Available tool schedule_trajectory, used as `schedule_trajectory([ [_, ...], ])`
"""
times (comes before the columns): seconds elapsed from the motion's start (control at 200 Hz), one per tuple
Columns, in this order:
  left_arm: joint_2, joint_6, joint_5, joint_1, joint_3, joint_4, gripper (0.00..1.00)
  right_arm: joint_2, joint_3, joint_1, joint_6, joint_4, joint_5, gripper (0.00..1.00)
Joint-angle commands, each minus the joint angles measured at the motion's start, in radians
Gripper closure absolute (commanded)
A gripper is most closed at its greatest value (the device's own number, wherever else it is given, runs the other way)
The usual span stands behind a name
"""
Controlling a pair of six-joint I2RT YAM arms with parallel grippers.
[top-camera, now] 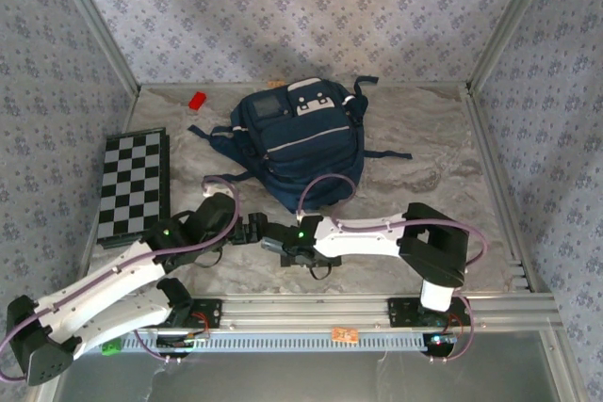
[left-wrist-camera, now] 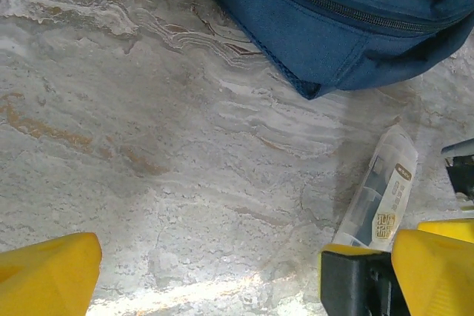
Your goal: Pack the student bag
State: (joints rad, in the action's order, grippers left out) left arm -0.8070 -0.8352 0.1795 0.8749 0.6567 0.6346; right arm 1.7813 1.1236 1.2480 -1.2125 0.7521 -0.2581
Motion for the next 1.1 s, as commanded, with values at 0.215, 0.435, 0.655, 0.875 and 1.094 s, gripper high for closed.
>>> schedule_trajectory([
  [0.215,0.016,-0.001,-0.029,-0.009,-0.012,0.0,0.0,-0.088,-0.097,-0.027,-0.059,0.086,-0.043,0.0],
  [0.435,-0.023,-0.022,-0.06,-0.009,-0.009,-0.041,0.0,-0.242,-0.23,-0.079,0.002,0.11,-0.017,0.03],
  [0.655,-0.02,-0.045,-0.018,-0.009,-0.009,-0.036,0.0,-0.285,-0.263,-0.111,0.162,-0.031,0.063,0.12],
  [0.875,-0.012,-0.056,-0.001,-0.011,-0.01,-0.027,0.0,-0.269,-0.27,-0.191,0.218,-0.109,0.085,0.17],
  [1.094,-0.027,-0.054,-0.001,-0.011,-0.009,-0.029,0.0,-0.227,-0.269,-0.182,0.218,-0.128,0.089,0.22],
])
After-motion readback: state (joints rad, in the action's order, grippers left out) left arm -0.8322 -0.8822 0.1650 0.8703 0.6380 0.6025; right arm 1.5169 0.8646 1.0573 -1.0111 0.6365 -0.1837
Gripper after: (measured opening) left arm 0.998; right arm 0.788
